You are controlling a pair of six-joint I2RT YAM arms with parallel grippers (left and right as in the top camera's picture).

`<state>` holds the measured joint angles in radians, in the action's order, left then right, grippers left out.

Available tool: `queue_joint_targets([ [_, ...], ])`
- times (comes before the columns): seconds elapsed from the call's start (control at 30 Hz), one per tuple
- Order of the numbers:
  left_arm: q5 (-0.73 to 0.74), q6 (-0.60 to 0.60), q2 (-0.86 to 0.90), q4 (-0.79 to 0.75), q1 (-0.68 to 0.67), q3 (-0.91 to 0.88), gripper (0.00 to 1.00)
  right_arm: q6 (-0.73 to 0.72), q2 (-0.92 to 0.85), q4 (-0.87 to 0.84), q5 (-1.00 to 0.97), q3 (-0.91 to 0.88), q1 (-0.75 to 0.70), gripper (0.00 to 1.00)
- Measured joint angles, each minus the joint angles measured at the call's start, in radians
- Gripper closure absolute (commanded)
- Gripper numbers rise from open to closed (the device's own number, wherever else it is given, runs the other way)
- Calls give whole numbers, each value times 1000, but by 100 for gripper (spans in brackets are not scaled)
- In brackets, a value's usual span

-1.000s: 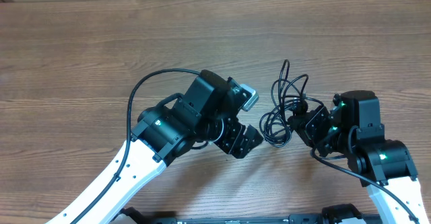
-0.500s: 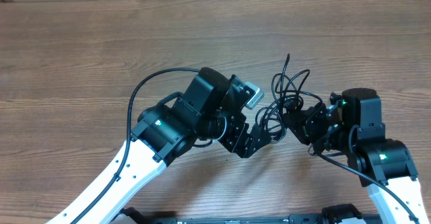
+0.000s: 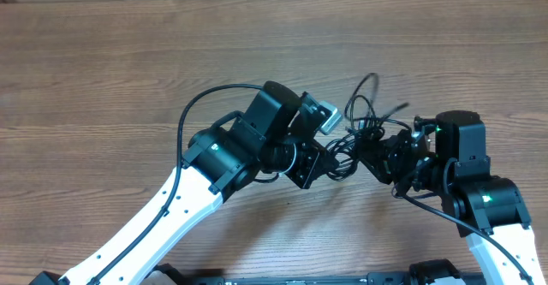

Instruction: Untangle cables

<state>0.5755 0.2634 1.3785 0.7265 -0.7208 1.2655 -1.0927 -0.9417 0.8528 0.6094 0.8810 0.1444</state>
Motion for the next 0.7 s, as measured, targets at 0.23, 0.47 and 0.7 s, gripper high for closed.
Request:
queue_joint_targets([
  [0.23, -3, 5, 7, -48, 14, 0, 96, 143, 0, 49, -74, 0, 1, 10],
  [0.47, 58, 49, 8, -69, 132, 0, 96, 205, 0, 90, -168, 0, 1, 9],
  [0.7, 299, -21, 8, -75, 243, 0, 96, 301, 0, 77, -195, 0, 1, 4],
])
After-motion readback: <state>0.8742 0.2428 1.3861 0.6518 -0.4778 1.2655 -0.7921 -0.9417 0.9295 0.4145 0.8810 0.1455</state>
